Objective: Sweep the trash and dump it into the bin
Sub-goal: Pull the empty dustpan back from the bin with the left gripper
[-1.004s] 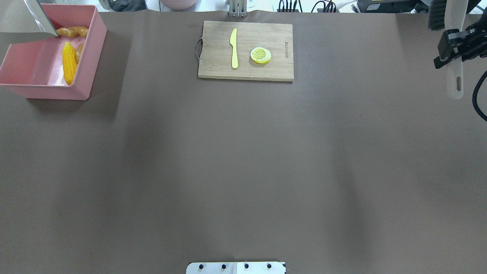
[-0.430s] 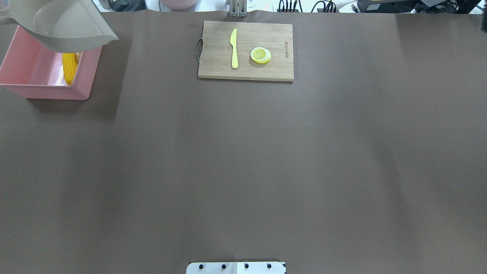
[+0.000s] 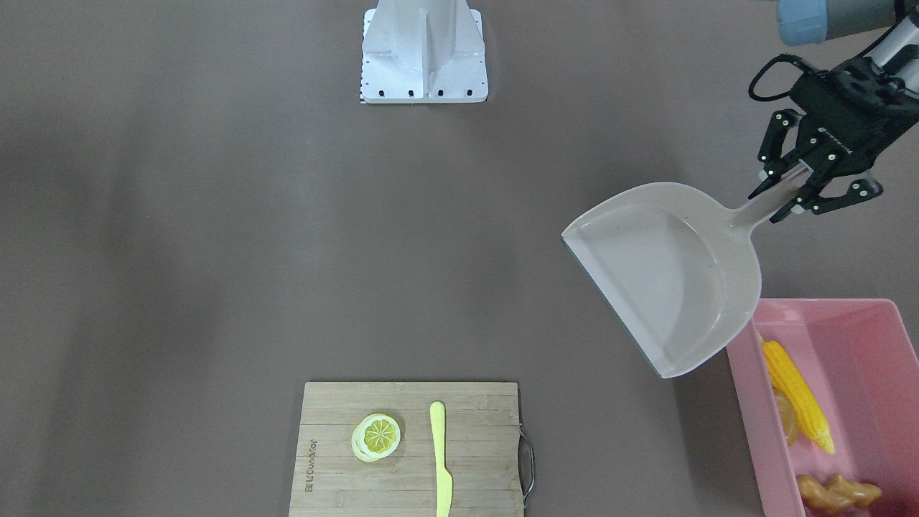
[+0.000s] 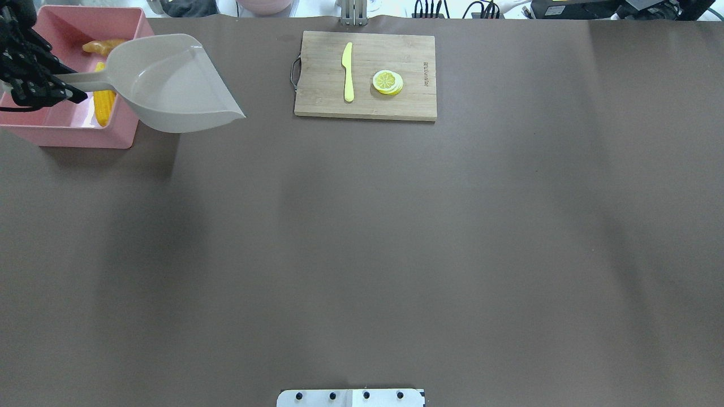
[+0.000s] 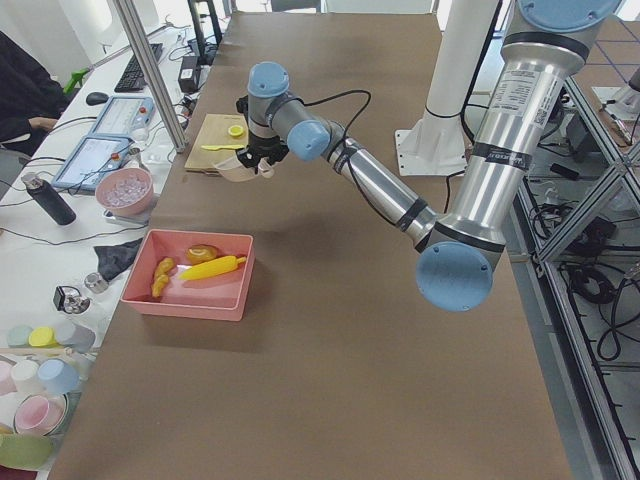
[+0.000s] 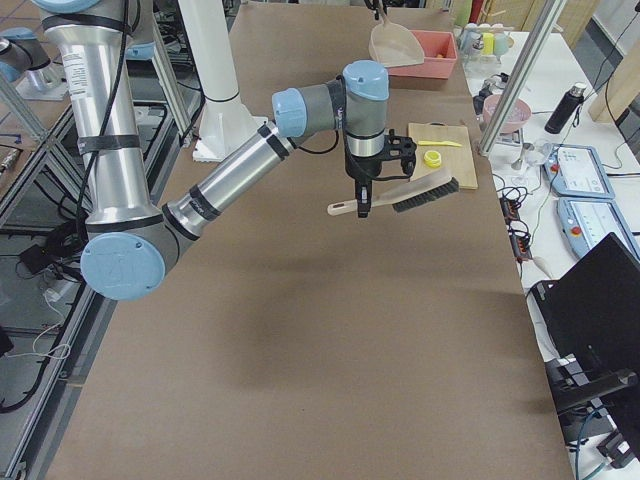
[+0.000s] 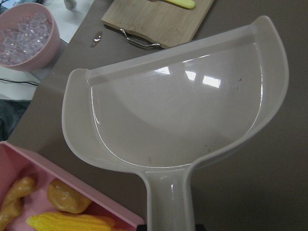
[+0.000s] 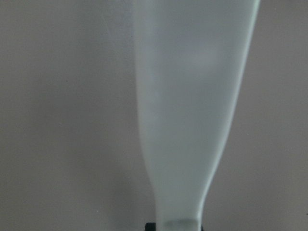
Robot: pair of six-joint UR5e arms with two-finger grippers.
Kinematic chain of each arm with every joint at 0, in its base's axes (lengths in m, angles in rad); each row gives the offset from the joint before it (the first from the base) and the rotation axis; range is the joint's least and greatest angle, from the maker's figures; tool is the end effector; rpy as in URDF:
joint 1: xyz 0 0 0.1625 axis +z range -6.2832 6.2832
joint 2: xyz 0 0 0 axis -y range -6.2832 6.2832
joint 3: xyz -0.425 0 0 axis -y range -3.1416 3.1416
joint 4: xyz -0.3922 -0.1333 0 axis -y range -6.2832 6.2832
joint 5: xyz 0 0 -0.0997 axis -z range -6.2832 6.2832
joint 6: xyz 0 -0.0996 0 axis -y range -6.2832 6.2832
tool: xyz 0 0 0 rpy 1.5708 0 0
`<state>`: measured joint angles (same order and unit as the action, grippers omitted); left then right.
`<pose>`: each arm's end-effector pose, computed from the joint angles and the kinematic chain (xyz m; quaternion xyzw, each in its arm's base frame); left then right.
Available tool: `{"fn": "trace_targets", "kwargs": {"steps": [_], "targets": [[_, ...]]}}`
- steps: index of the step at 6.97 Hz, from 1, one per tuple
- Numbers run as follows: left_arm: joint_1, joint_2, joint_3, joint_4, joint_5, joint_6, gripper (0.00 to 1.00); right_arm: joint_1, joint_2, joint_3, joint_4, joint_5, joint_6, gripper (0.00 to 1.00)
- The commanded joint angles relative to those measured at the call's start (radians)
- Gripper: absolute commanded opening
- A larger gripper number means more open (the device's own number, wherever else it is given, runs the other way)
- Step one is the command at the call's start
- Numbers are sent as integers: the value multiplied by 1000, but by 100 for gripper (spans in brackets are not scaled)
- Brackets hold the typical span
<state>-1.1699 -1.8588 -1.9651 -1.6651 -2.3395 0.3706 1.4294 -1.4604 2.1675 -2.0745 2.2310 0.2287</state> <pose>0.1543 -0.5281 0.3039 0.3457 0.3523 0.4544 0.7416 0.0069 -0.4641 0.3870 0.0351 -0.3346 0.0082 0.9417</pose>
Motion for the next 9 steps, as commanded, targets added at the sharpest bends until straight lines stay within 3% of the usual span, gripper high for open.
{"fn": "trace_targets", "kwargs": {"steps": [1, 2, 3, 4, 7, 9], "targets": [[58, 0, 0, -36, 2, 1, 0, 28, -67, -28, 8, 7, -148, 0], [58, 0, 2, -39, 2, 4, 0, 26, -70, -41, 7, 25, -166, 0], [58, -2, -1, -41, 2, 5, 0, 26, -86, -67, -10, 153, -166, 0], [58, 0, 2, -57, 2, 5, 0, 8, -92, -84, -59, 186, -166, 0], [58, -3, 25, -131, 0, 26, 0, -155, -72, -127, -84, 188, -126, 0], [58, -2, 70, -133, 0, 156, 0, -225, 113, -347, -85, 196, -65, 0]]}}
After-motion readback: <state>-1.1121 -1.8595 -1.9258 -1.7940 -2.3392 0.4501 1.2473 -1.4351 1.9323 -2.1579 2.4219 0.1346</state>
